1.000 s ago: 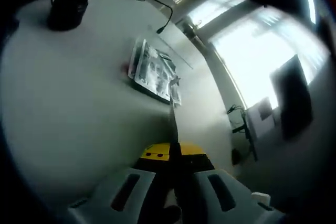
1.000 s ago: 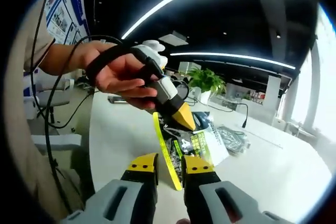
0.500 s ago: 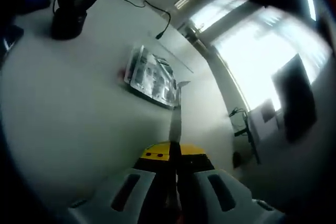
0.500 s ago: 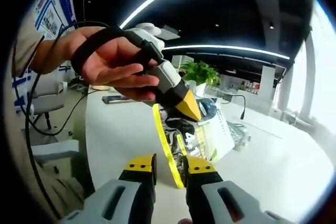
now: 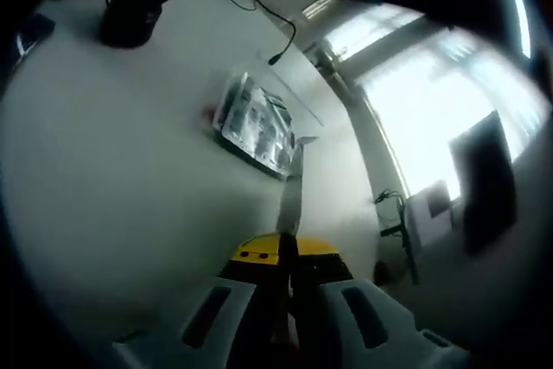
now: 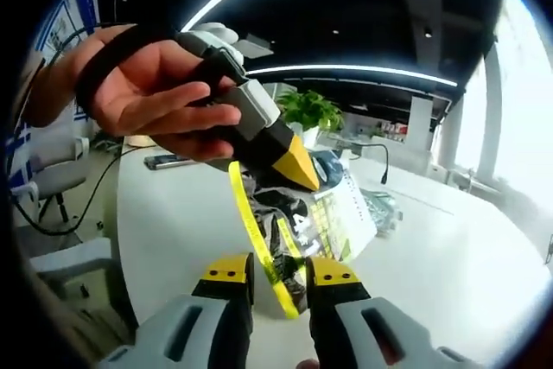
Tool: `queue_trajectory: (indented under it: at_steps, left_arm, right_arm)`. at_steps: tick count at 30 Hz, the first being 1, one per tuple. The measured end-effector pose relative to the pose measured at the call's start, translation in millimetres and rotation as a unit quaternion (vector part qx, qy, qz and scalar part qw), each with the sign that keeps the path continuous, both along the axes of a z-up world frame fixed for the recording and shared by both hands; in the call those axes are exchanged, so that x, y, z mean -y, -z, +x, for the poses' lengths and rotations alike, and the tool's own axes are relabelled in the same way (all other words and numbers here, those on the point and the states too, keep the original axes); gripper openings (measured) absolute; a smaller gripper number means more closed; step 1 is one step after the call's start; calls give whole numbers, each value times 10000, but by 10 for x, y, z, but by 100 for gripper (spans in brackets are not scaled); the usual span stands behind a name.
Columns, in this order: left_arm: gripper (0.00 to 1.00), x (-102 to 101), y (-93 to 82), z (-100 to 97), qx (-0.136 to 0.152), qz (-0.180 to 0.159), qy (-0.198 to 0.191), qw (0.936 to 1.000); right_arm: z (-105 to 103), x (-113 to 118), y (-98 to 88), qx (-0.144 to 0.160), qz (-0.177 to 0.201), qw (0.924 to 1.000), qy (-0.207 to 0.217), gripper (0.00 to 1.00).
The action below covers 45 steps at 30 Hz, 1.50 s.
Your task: Clip sheet goods on table flip sheet goods clip sheet goods scan sheet goods put sheet goods back to table
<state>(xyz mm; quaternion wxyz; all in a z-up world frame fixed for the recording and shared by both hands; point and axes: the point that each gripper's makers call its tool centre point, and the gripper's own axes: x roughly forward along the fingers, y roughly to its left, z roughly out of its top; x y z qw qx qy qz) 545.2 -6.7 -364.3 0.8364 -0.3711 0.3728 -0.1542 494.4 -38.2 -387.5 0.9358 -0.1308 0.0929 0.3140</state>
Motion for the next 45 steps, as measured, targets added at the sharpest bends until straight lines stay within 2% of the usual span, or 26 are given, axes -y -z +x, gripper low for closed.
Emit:
queue_trajectory:
  at_steps: [5,12,15,21,31,37,45]
  left_arm:
    - [0,-25,14,-17,-40,-105,-147,9998]
    - [0,-18,7,-32,-43,-205,-292,9994]
    - [0,-21,-11,-43,-21,-225,-325,9992]
    - [0,-39,13,-73,-113,-347,-488,9981]
    - [0,-3,-15,-108,-58,-381,-455,9982]
    - [0,28,-11,-112,-23,-327,-324,9989]
    - [0,39,-34,-89,193,-121,-111,9997]
  right_arm:
    - [9,-31,3,88,-124,9998,115,21]
    - [16,-88,-11,413,-584,9969,325,22]
    - [22,-95,-15,469,-660,9960,386,21]
    - [5,-120,20,698,-1106,9896,604,21]
    - [24,-64,-17,773,-1102,9876,809,11]
    - [26,-18,-33,782,-1024,9875,911,0]
    - [45,12,-39,653,-707,9909,945,0]
